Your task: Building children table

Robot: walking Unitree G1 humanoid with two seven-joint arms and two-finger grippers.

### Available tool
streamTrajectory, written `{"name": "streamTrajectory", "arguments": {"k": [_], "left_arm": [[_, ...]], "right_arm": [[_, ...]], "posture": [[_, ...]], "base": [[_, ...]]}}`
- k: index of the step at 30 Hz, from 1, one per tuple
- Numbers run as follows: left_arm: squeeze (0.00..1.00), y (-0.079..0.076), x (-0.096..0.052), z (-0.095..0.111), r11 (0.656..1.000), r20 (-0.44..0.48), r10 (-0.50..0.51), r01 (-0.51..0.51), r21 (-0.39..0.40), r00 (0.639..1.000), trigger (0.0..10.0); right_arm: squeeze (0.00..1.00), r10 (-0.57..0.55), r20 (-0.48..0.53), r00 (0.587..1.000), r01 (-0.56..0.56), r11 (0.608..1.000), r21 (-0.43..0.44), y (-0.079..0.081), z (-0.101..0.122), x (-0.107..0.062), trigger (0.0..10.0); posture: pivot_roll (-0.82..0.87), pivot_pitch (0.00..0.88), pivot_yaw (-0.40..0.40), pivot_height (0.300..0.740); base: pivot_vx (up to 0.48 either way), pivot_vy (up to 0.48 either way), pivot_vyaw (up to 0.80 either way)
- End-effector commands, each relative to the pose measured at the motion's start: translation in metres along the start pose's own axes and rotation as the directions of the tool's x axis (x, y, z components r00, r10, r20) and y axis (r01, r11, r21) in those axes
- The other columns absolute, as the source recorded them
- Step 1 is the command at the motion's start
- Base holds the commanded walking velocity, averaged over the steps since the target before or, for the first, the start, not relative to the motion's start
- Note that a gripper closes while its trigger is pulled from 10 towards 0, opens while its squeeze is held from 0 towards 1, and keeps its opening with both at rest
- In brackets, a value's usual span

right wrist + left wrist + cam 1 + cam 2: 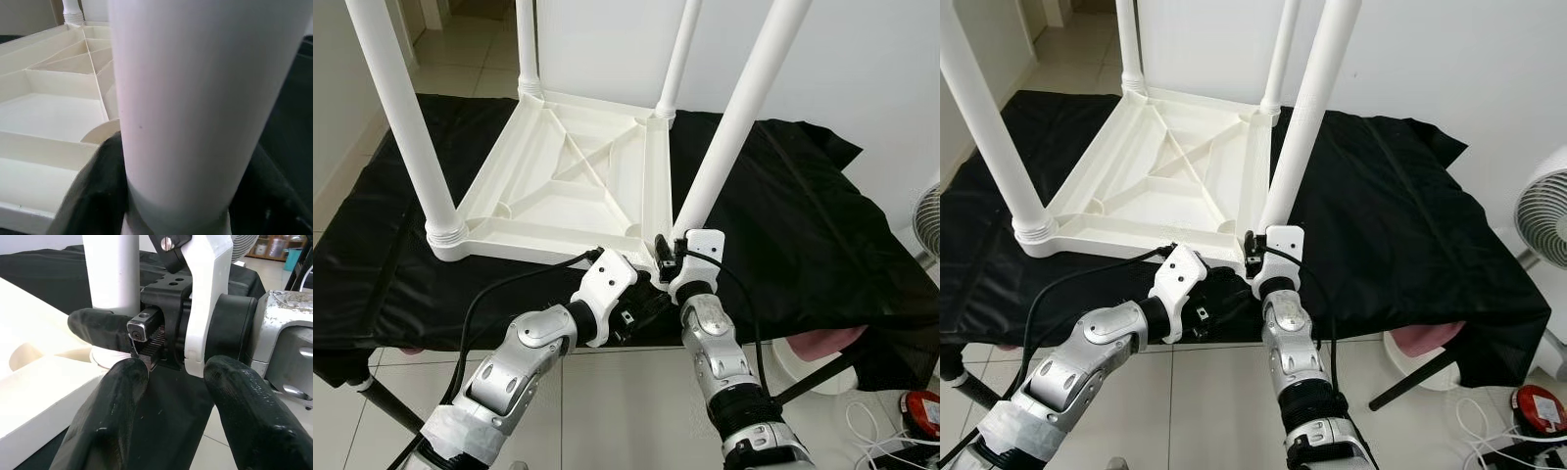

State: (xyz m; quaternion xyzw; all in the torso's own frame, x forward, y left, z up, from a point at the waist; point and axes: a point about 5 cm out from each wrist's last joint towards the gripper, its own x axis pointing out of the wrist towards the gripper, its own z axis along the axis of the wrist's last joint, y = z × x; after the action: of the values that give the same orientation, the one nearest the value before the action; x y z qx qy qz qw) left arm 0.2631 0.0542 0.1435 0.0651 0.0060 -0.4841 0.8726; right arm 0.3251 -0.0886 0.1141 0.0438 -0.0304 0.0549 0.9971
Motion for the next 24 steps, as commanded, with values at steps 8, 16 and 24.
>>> {"name": "streamTrajectory", "arguments": {"k": [8, 16, 24], "left_arm": [[0.0, -0.005, 0.001, 0.0, 0.999, -0.007, -0.045, 0.045, 0.013, 0.999, 10.0], [0.0, -0.005, 0.001, -0.001, 0.999, -0.008, -0.048, 0.048, 0.011, 0.999, 10.0], [0.0, -0.005, 0.004, 0.0, 0.998, -0.006, -0.065, 0.065, 0.015, 0.998, 10.0]], "right_arm": [[1.0, 0.065, 0.006, 0.998, -0.065, 0.997, 0.044, 0.002, 0.0, -0.005, 10.0], [0.0, 0.376, -0.01, 0.926, -0.375, 0.921, -0.108, -0.03, 0.013, -0.004, 10.0], [0.0, 0.513, -0.121, 0.85, -0.527, 0.83, -0.183, -0.052, 0.011, -0.004, 10.0]], "posture": [[0.07, 0.0, -0.111, 0.74], [0.05, 0.0, -0.099, 0.74], [0.03, 0.0, -0.09, 0.74]], "base": [[0.0, 0.0, 0.0], [0.0, 0.0, 0.0], [0.0, 0.0, 0.0]]}}
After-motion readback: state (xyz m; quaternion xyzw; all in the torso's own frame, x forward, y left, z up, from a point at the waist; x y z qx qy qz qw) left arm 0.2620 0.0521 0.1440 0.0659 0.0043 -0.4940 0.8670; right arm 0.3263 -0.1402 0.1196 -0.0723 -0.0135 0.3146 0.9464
